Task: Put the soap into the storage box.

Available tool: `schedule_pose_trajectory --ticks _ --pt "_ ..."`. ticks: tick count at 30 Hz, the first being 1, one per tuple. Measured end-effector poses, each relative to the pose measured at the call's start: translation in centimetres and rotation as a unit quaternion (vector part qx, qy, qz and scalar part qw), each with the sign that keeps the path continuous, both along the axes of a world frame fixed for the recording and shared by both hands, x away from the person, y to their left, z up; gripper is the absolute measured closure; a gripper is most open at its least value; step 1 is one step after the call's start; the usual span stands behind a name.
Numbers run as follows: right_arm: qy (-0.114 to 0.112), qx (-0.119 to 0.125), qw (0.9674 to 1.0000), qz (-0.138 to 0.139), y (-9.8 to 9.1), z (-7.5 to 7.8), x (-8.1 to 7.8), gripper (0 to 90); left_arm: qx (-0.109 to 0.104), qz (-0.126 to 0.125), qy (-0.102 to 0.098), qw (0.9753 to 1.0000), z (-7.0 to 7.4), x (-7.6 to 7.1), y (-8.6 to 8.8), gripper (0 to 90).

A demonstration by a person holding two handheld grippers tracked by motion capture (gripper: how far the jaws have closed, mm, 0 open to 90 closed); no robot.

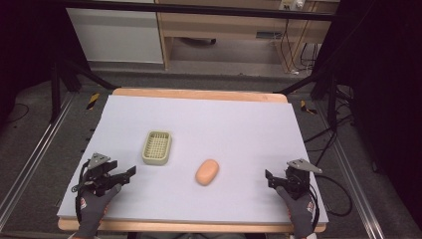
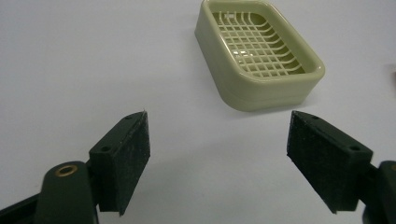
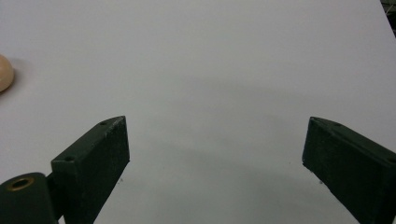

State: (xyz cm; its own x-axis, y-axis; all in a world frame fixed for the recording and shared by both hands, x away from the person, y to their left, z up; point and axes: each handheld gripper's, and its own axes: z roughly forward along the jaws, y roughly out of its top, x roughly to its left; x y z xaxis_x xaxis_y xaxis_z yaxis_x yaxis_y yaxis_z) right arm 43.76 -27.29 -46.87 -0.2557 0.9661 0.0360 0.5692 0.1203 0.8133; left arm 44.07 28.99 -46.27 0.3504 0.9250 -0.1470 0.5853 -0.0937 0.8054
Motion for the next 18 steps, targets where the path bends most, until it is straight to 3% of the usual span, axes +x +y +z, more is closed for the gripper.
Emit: schedule_pose_trajectory --ticks 18 --pt "-0.003 -0.002 1.0000 -0.004 0.1 0.0 -0.1 7.2 -0.004 -0.018 -0.004 0.9998 0.7 -0.5 -1.5 26.6"
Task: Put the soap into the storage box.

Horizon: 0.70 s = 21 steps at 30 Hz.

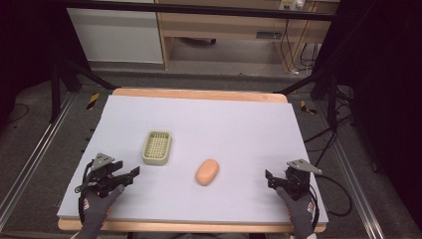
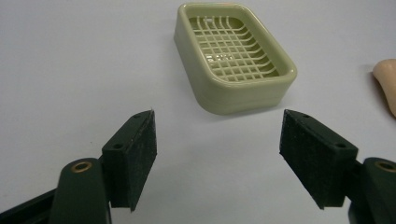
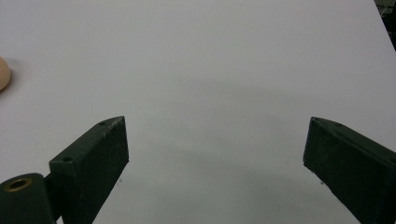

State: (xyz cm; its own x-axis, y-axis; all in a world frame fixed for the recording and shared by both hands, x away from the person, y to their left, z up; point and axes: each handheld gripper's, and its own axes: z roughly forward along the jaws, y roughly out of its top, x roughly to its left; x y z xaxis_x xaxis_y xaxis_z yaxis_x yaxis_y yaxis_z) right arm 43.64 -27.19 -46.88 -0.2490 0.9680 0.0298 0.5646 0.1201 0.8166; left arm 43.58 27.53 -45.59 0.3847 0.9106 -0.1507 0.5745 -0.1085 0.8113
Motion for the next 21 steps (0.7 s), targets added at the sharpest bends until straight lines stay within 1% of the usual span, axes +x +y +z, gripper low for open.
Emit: schedule_pose_trajectory --ticks 5,9,12,16,20,21 --pt "-0.002 -0.003 1.0000 0.001 0.1 0.0 0.0 7.2 -0.008 -0.008 -0.005 0.9999 0.4 -0.3 -0.8 27.2" --pt "0.002 -0.001 1.0000 -0.001 0.1 0.0 0.0 7.3 -0.004 -0.016 -0.006 0.9998 0.5 -0.3 -1.4 27.3" --pt "0.000 -0.002 1.0000 -0.001 0.1 0.0 0.0 7.3 0.001 -0.022 -0.005 0.9997 0.5 -0.3 -1.7 27.3" --pt "0.000 -0.003 1.0000 -0.003 0.1 0.0 0.0 7.3 0.004 -0.028 -0.009 0.9996 0.6 -0.3 -2.1 27.1" --pt "0.002 -0.001 1.0000 -0.003 0.1 0.0 0.0 7.2 0.006 -0.033 -0.014 0.9993 0.8 -0.4 -2.6 29.1" --pt "0.002 0.000 1.0000 -0.003 0.2 0.0 0.0 7.3 0.009 -0.035 -0.015 0.9992 0.9 -0.4 -2.8 29.4"
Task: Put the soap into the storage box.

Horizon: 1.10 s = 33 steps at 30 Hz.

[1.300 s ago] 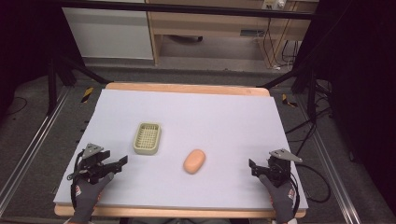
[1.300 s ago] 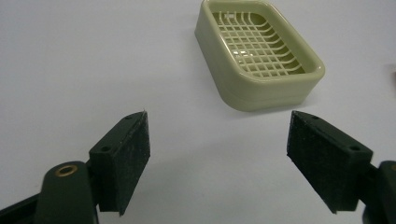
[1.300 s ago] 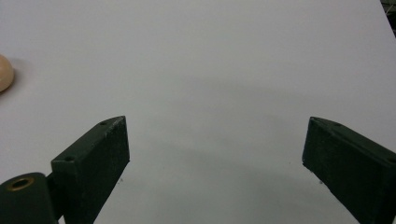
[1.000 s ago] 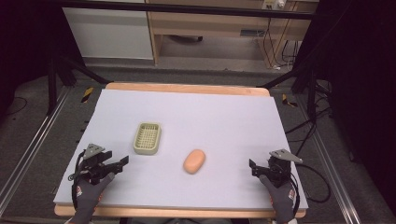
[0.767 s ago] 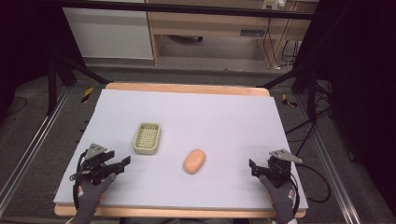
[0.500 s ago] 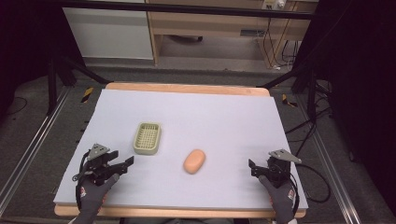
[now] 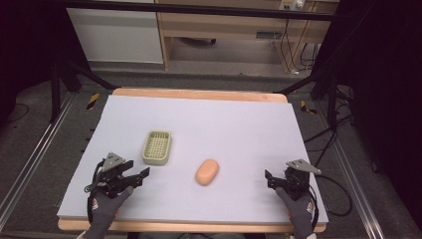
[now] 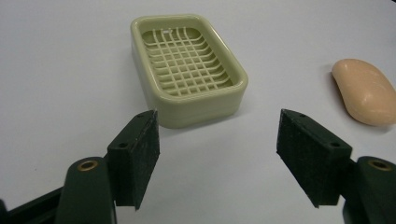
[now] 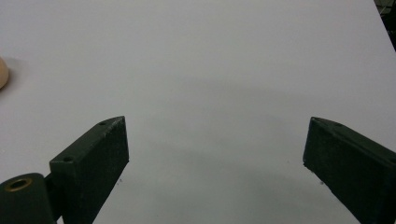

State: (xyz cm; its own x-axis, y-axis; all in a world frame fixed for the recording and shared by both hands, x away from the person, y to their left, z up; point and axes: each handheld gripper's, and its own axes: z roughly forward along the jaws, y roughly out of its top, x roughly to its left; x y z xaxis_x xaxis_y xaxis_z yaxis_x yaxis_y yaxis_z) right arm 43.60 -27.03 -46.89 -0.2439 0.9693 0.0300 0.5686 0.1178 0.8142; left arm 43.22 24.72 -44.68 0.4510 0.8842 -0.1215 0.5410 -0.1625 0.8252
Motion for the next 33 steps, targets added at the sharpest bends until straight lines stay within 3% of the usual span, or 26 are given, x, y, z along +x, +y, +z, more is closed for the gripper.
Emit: schedule_pose_trajectory --ticks 14,33 --pt "0.002 0.001 1.0000 -0.002 0.0 -0.1 0.1 7.2 0.006 -0.014 -0.013 0.9998 1.0 0.5 -1.6 31.4" --pt "0.002 0.003 1.0000 -0.004 -0.1 -0.1 0.0 7.2 -0.007 -0.026 -0.042 0.9988 4.4 2.2 -4.2 31.0"
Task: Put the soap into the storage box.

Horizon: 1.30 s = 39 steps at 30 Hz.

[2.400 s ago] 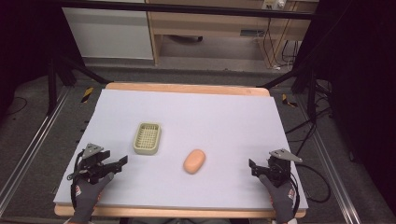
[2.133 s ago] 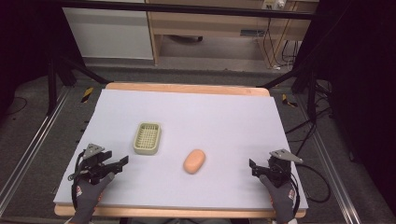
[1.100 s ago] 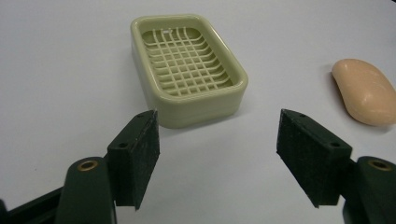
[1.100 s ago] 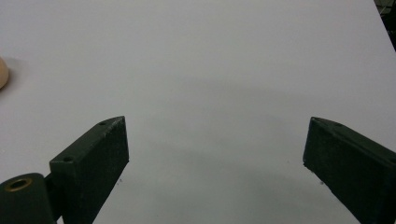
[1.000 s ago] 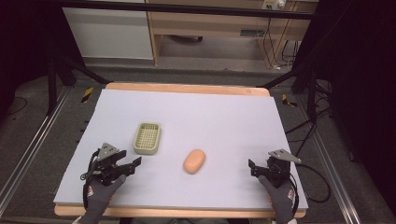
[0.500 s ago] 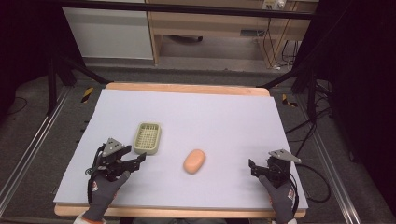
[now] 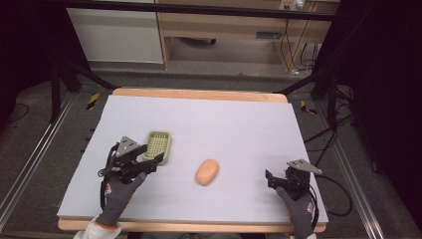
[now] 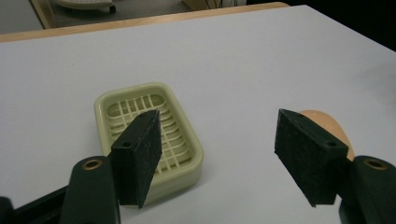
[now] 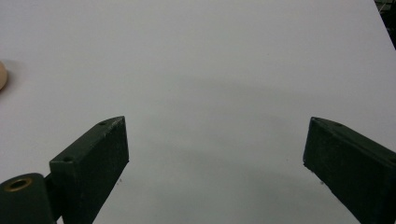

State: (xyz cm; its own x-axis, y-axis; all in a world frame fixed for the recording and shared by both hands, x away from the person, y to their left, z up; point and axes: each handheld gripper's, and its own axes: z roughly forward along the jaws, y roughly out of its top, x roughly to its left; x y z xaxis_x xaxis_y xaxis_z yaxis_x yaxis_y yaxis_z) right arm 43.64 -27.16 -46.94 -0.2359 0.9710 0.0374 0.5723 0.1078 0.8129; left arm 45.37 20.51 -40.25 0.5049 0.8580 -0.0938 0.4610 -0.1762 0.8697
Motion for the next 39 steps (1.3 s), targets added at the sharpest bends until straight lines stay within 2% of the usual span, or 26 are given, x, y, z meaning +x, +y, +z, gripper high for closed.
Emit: schedule_pose_trajectory --ticks 2,14,27,39 --pt "0.000 0.001 1.0000 0.000 0.0 0.0 0.0 7.2 -0.006 -0.001 0.000 1.0000 0.1 0.1 -0.3 30.8" --pt "0.000 0.001 1.0000 0.003 -0.1 0.0 0.0 7.2 0.000 -0.020 0.003 0.9998 0.3 0.7 -3.1 30.6" --pt "0.000 0.001 1.0000 0.003 -0.1 0.0 0.1 7.2 0.024 -0.045 0.012 0.9986 -0.3 0.9 -6.4 30.8" --pt "0.002 -0.003 1.0000 0.003 -0.1 0.0 0.1 7.2 0.033 -0.061 0.020 0.9974 -0.9 1.1 -8.4 29.9"
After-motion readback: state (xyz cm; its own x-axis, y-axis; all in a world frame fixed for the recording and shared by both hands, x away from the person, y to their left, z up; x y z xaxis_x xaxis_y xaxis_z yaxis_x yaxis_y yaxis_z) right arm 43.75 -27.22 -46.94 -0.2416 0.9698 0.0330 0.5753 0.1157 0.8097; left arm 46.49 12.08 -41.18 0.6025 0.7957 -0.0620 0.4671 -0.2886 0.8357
